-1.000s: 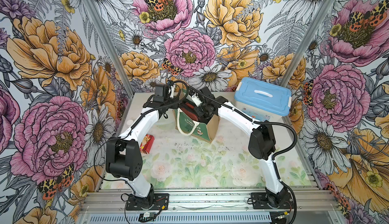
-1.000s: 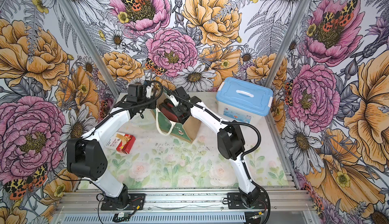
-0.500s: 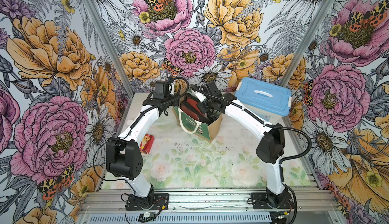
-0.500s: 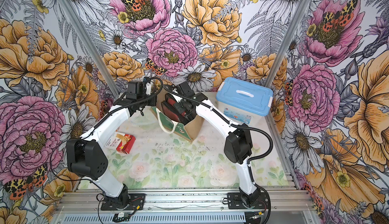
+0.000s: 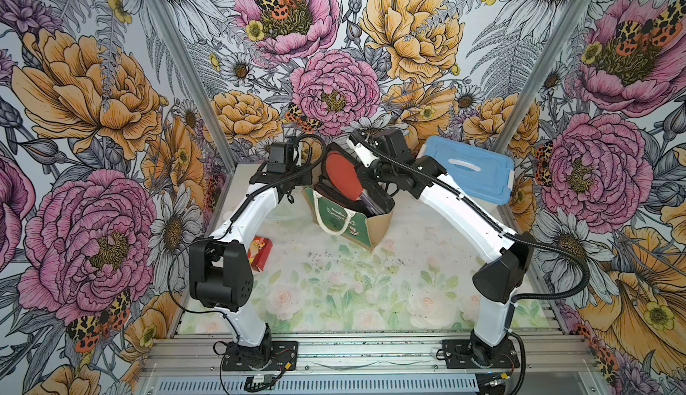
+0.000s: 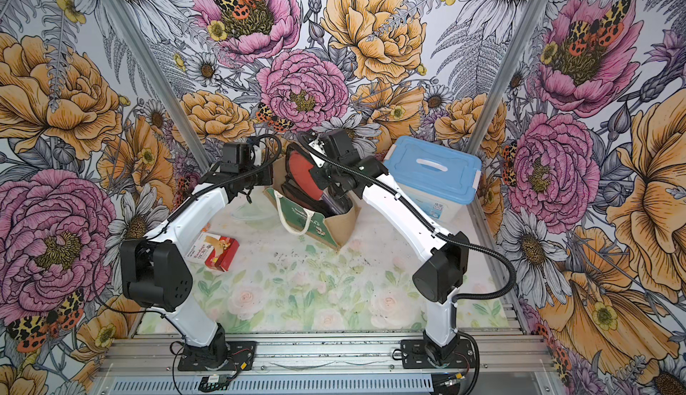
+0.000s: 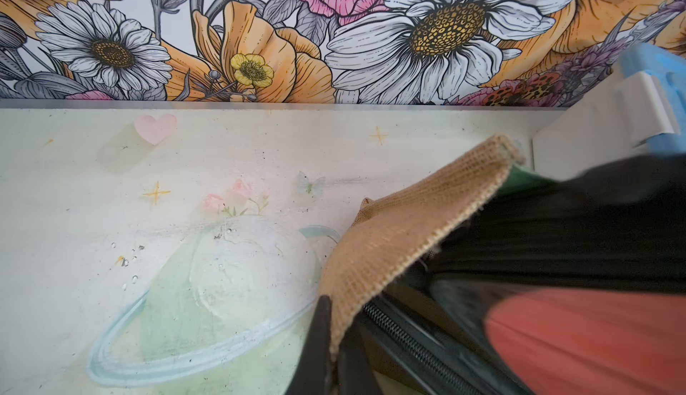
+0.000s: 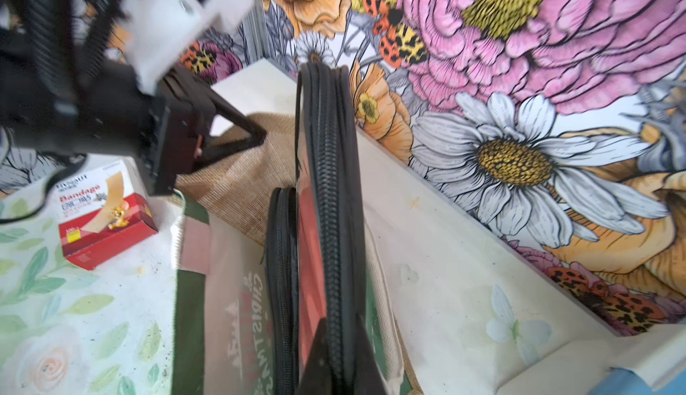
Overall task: Remove the ping pong set from the canvas bag
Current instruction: Pick up the ping pong set from the canvas bag, then place the ping pong set at the center of the board.
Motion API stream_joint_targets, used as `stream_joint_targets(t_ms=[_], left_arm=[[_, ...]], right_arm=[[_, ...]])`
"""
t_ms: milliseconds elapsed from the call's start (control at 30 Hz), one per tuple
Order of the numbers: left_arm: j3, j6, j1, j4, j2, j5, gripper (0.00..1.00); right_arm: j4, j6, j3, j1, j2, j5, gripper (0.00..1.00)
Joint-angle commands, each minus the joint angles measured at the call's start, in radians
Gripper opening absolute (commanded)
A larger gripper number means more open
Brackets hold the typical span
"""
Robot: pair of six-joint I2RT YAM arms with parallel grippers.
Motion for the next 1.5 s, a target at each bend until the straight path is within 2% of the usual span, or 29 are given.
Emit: stream_joint_targets(t_ms=[0,333,533,667,800,1100,1267,1467], left_arm=[[0.036,-0.025,0.014,0.028,-0.007,-0.041,0.00],[0.073,-0.014,0.021,0.029,0.008,-0.077,0.00],[0.087,-0.042,0.031,0.023,0.023,-0.075,0.00],[0.087,-0.066,0.033,0.024,0.022,-0.079,0.00],[0.071,-0.098,0.033,0.024,0.014,-0.080,0.00],[0.006,-0.168,0.033,0.025,-0.004,-0.066,0.00],[0.006,-0.167,0.020,0.026,0.000,-0.040,0.00],[0.024,-0.150,-0.001,0.025,0.009,-0.043,0.00]], right_arm=[[0.080,0.026,0.066,-0.021,-0.111,0.041,0.00],[0.088,0.050,0.126,-0.022,-0.231,0.086,0.00],[0.085,0.088,0.050,-0.022,-0.332,0.168,0.00],[0.085,0.124,-0.082,-0.025,-0.424,0.246,0.00],[0.085,0.191,-0.256,-0.036,-0.523,0.269,0.00],[0.087,0.422,-0.703,-0.042,-0.766,0.333,0.00],[0.095,0.539,-0.901,-0.042,-0.859,0.274,0.00],[0.196,0.685,-1.102,-0.041,-0.939,0.117,0.00]])
